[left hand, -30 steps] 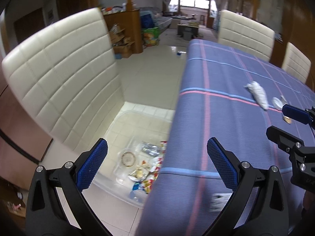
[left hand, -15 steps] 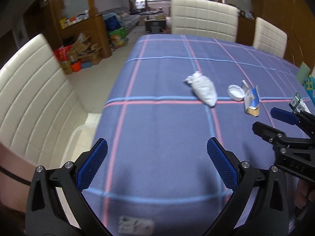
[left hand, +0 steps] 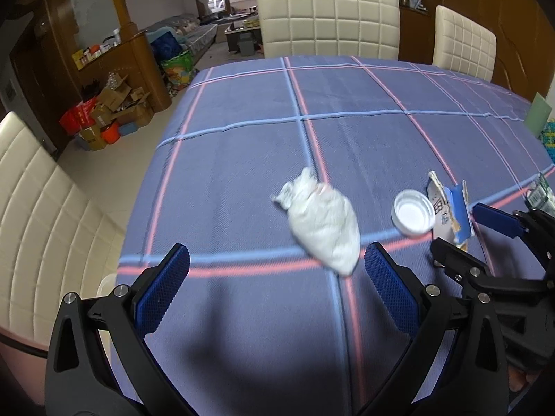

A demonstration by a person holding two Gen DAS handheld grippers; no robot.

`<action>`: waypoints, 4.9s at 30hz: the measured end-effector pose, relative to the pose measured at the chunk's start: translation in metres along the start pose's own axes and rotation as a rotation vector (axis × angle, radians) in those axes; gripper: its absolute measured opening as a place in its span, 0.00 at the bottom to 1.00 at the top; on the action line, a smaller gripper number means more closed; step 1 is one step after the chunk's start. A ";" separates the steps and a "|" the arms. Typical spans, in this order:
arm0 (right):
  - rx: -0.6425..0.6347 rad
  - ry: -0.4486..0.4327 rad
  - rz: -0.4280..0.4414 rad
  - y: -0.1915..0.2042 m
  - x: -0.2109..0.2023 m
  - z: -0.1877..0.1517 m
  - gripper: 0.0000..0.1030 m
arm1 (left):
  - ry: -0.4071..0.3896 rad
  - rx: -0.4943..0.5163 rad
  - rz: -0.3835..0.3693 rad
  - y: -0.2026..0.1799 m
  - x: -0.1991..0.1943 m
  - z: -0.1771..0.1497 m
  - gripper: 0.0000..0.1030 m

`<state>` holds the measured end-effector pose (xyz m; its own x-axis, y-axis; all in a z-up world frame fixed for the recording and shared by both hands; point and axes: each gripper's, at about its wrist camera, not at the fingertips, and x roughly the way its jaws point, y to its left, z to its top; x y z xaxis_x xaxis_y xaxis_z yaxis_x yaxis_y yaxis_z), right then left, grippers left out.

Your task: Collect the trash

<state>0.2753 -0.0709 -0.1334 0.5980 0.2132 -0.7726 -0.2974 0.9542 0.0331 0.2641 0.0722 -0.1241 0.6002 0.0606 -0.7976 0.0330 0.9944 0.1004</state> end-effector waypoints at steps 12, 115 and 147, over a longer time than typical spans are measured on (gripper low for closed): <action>-0.016 -0.009 -0.062 -0.017 0.000 -0.004 0.31 | 0.045 0.024 -0.010 -0.014 0.042 0.013 0.96; -0.600 -0.180 0.246 0.328 -0.035 0.008 0.70 | -0.003 -0.395 0.300 0.264 -0.094 -0.175 0.27; -0.475 -0.109 0.210 0.262 -0.027 -0.002 0.70 | 0.016 -0.365 0.246 0.237 -0.065 -0.149 0.96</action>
<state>0.1800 0.1731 -0.1050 0.5554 0.4345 -0.7090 -0.7087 0.6933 -0.1303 0.1135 0.3164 -0.1372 0.5427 0.2976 -0.7855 -0.3953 0.9156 0.0738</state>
